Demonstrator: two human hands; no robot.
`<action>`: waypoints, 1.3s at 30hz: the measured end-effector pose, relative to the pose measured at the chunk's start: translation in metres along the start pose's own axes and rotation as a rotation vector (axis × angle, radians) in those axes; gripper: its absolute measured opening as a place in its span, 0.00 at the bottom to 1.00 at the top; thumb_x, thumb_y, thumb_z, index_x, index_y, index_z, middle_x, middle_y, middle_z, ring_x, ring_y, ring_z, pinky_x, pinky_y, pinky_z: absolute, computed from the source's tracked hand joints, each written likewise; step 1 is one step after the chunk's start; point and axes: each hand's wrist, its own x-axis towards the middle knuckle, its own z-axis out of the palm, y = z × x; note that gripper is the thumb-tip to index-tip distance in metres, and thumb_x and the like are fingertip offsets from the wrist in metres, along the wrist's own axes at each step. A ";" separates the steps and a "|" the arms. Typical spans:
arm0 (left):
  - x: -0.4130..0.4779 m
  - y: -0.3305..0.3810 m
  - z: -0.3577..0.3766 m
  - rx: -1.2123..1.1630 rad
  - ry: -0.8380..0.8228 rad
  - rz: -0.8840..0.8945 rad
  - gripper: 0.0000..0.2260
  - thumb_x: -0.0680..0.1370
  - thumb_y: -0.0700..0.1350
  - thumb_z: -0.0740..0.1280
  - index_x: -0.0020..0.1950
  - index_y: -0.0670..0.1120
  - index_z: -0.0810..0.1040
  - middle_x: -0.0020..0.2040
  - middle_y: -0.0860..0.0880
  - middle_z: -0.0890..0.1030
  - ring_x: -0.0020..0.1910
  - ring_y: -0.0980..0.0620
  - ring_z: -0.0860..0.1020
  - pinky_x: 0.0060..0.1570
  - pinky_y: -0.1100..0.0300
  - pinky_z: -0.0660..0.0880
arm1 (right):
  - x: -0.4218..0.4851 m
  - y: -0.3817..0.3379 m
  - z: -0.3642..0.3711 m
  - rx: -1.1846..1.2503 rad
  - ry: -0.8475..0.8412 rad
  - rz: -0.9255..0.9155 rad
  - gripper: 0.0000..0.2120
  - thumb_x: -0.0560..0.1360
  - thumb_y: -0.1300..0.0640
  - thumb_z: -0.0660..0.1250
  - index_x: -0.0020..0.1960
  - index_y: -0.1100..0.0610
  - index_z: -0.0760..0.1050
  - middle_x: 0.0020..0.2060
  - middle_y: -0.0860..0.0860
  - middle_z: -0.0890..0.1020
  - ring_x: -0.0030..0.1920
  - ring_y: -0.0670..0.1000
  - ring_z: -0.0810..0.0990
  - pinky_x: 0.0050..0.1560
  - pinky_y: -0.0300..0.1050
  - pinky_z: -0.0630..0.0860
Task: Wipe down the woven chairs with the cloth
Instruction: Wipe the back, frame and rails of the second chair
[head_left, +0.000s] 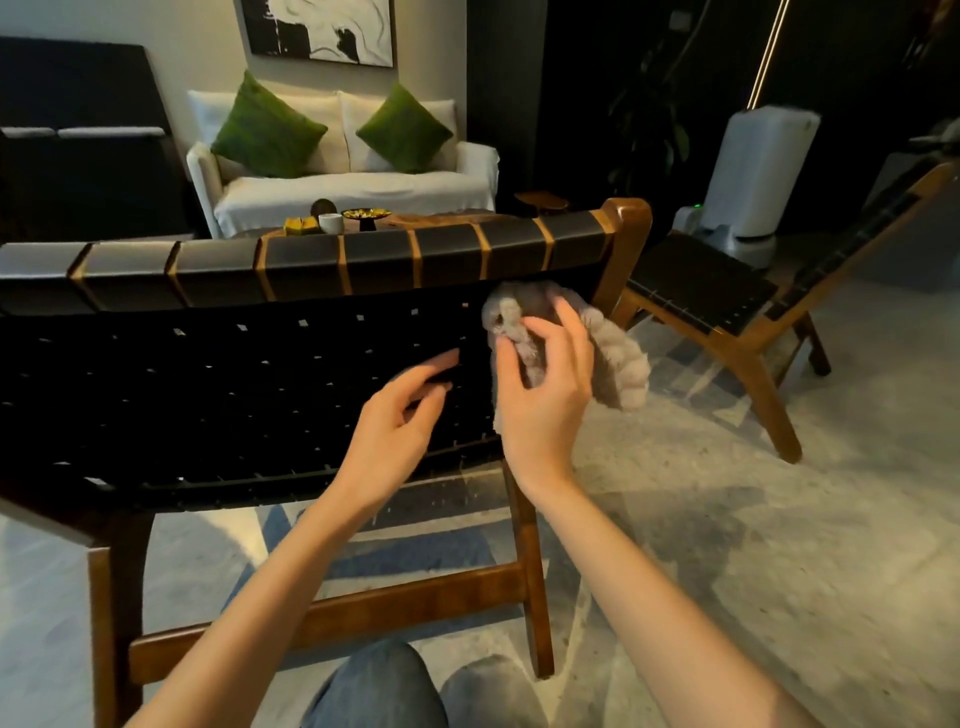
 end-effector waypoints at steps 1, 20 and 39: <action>0.001 0.000 -0.001 -0.001 0.012 0.001 0.16 0.81 0.41 0.59 0.67 0.56 0.70 0.65 0.59 0.74 0.58 0.64 0.76 0.54 0.69 0.73 | 0.001 0.004 0.008 -0.060 -0.036 -0.031 0.13 0.75 0.58 0.67 0.56 0.63 0.76 0.64 0.59 0.74 0.67 0.49 0.68 0.68 0.33 0.61; 0.001 -0.035 -0.024 0.532 0.144 0.217 0.22 0.78 0.35 0.62 0.70 0.51 0.70 0.67 0.51 0.71 0.34 0.60 0.73 0.31 0.68 0.70 | 0.000 0.079 0.032 -0.435 -0.398 -0.436 0.21 0.76 0.46 0.48 0.66 0.27 0.59 0.61 0.20 0.61 0.59 0.23 0.58 0.58 0.21 0.59; 0.006 -0.031 -0.029 0.922 0.248 0.414 0.32 0.73 0.32 0.64 0.75 0.48 0.63 0.77 0.46 0.51 0.76 0.45 0.43 0.74 0.44 0.43 | 0.045 0.046 0.017 -0.602 -0.028 -0.880 0.11 0.74 0.63 0.67 0.35 0.56 0.83 0.54 0.56 0.65 0.43 0.55 0.66 0.47 0.51 0.66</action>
